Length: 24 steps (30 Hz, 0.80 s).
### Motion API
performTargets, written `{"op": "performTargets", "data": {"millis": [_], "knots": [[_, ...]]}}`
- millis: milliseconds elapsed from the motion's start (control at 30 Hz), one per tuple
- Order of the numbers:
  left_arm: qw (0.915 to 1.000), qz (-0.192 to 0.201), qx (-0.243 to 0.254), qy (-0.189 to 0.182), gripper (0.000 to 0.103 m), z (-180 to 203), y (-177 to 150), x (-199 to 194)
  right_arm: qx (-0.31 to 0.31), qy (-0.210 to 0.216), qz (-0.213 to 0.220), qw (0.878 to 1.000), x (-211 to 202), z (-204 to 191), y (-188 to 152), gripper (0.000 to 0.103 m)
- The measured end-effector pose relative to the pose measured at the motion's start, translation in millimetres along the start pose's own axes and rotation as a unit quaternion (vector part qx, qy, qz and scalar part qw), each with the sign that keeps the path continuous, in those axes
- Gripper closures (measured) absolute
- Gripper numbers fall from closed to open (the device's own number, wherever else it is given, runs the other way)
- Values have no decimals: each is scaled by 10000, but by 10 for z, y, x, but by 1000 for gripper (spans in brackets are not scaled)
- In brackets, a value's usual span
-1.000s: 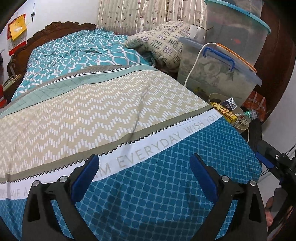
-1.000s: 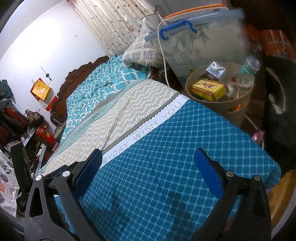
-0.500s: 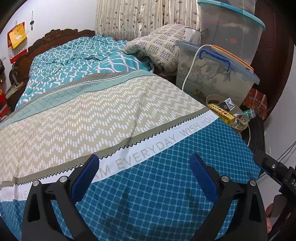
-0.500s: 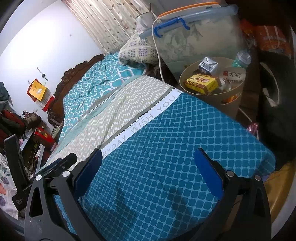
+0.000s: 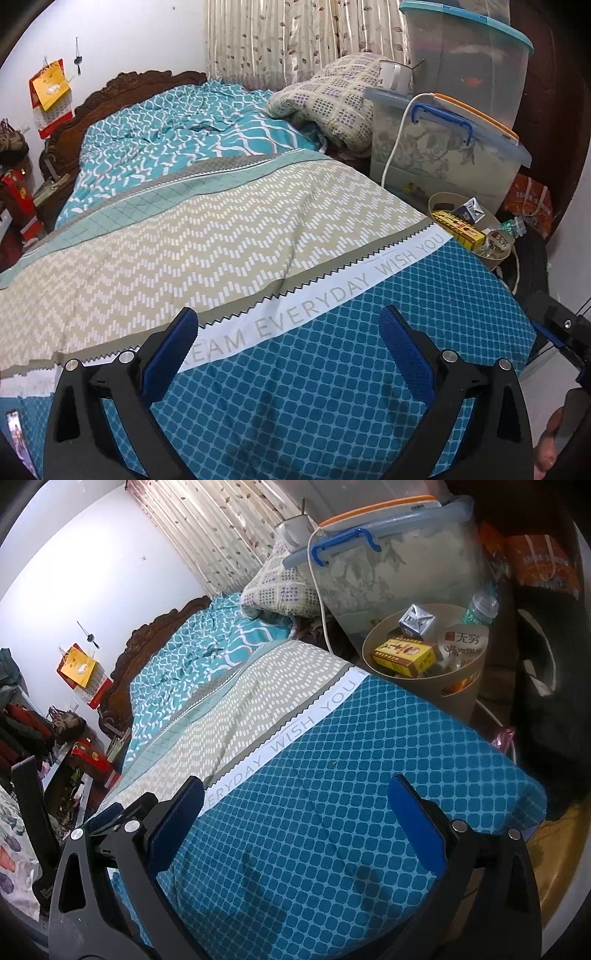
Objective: Collect trash
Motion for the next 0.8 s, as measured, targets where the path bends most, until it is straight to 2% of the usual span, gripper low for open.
{"op": "performTargets", "data": {"millis": [267, 600, 800], "knots": [[9998, 118, 31, 161, 9, -22, 23, -124, -7, 17, 94, 10000, -66, -59, 19, 4], [9988, 373, 26, 322, 9, -64, 69, -332, -445, -126, 740, 9962, -353, -283, 79, 4], [9974, 537, -63, 470, 9, -158, 84, -443, -403, -103, 723, 9965, -376, -290, 81, 4]]}}
Point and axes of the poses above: each gripper's, at about its wrist camera, not at the fingertips, and x roughly the way its jaws point, z to its right, y to its top, the point moved 6 cm from there along x, roughly the way its jaws point, and after that the axes turned 1 degree about y, right-handed, at the moved point
